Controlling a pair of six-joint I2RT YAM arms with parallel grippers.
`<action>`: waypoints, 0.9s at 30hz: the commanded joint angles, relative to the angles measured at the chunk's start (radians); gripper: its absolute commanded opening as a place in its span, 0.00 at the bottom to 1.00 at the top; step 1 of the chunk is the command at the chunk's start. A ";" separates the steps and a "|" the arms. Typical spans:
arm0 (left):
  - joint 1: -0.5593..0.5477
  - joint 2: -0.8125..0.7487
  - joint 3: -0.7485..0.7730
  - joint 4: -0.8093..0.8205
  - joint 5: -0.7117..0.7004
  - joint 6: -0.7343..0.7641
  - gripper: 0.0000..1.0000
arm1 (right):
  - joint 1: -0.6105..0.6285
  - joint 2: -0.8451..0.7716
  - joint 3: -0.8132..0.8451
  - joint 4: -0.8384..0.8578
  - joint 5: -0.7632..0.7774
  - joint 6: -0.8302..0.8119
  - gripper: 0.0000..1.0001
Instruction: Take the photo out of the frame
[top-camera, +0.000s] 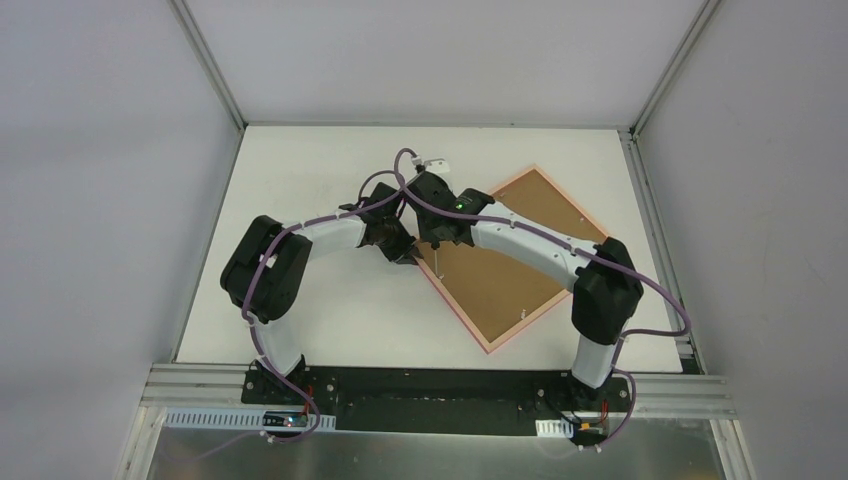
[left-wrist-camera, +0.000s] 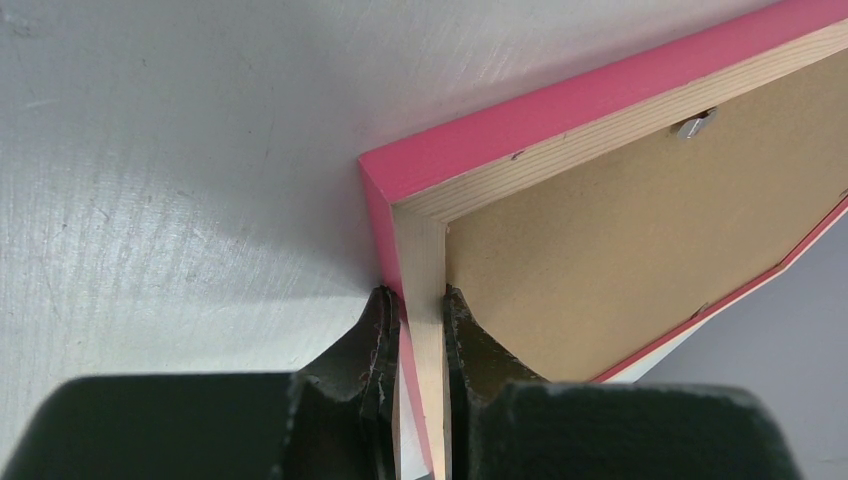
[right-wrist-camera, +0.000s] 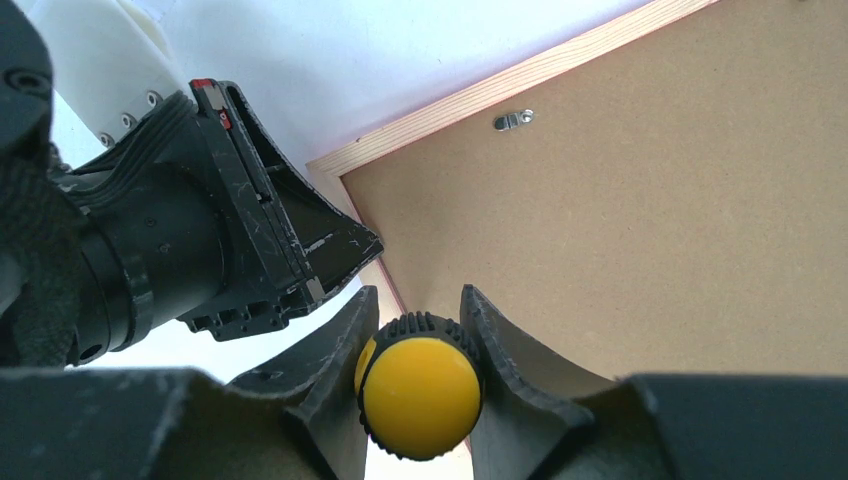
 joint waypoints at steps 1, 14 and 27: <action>0.003 0.026 -0.016 -0.002 0.020 0.002 0.00 | 0.009 -0.054 -0.016 -0.080 0.082 -0.059 0.00; 0.007 0.037 -0.014 -0.021 0.011 0.004 0.00 | 0.018 -0.107 -0.028 -0.144 0.134 -0.051 0.00; 0.010 0.042 -0.003 -0.028 0.024 0.008 0.00 | 0.014 -0.166 -0.030 -0.148 0.078 -0.017 0.00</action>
